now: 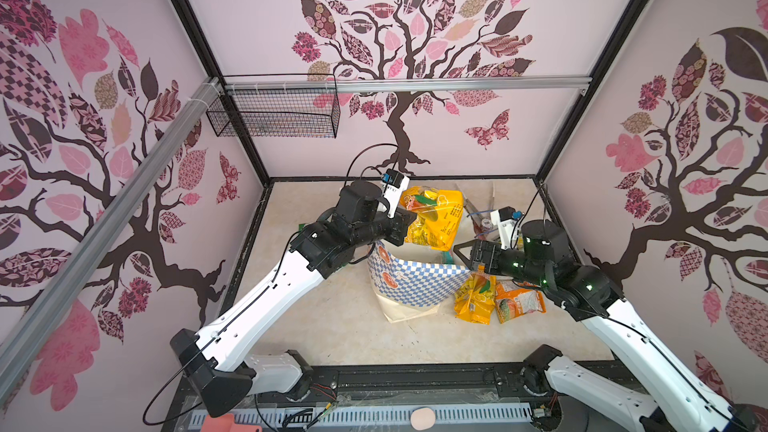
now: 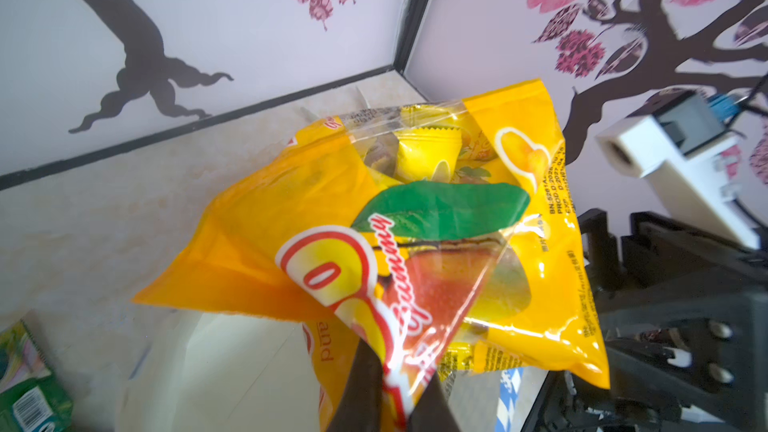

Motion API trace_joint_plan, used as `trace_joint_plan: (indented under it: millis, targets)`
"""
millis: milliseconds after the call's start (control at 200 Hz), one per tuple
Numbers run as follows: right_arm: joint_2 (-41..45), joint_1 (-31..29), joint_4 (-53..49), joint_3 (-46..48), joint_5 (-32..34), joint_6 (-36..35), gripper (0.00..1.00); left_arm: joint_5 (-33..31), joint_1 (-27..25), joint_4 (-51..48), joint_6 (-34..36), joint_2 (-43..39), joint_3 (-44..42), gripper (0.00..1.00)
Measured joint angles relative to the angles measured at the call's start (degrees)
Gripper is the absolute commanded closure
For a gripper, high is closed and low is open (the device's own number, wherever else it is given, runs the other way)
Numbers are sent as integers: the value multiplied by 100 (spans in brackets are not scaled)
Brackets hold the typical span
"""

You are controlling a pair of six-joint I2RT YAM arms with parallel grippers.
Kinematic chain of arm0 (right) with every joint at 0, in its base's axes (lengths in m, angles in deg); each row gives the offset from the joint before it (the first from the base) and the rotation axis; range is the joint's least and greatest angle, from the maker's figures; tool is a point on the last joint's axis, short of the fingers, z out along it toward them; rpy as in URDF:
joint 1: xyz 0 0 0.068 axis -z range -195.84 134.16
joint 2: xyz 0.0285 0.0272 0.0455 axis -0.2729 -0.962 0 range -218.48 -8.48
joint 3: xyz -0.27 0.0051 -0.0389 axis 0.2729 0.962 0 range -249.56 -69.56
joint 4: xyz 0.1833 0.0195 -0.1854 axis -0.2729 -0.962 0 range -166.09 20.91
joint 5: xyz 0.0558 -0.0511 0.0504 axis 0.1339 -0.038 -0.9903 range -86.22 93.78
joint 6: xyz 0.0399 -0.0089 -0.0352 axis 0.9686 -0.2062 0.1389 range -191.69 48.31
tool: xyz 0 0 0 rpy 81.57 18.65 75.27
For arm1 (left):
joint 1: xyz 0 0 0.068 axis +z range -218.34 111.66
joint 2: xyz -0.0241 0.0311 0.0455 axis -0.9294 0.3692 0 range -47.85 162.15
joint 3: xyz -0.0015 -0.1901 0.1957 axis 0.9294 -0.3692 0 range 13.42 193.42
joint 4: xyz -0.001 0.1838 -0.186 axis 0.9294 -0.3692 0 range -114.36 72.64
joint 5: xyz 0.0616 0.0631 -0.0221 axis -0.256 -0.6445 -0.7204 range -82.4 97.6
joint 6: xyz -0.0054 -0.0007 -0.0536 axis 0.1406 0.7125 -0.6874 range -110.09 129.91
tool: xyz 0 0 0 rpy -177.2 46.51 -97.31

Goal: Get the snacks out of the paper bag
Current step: 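Hold the yellow bag up with the left gripper while the right gripper grasps it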

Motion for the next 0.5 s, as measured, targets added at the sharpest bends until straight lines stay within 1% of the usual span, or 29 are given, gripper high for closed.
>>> trace_joint_plan:
  millis: [125,220,360,500]
  targets:
    - [39,0,57,-11,-103,61,0,70,-2,127,-50,0,0,100]
    - [136,0,282,-68,-254,208,0,114,0,122,-87,13,0,100]
    - [195,0,988,-330,-481,564,0,153,-2,129,-142,13,0,100]
    - [39,0,1781,-369,-656,966,0,177,0,127,-162,7,-2,100]
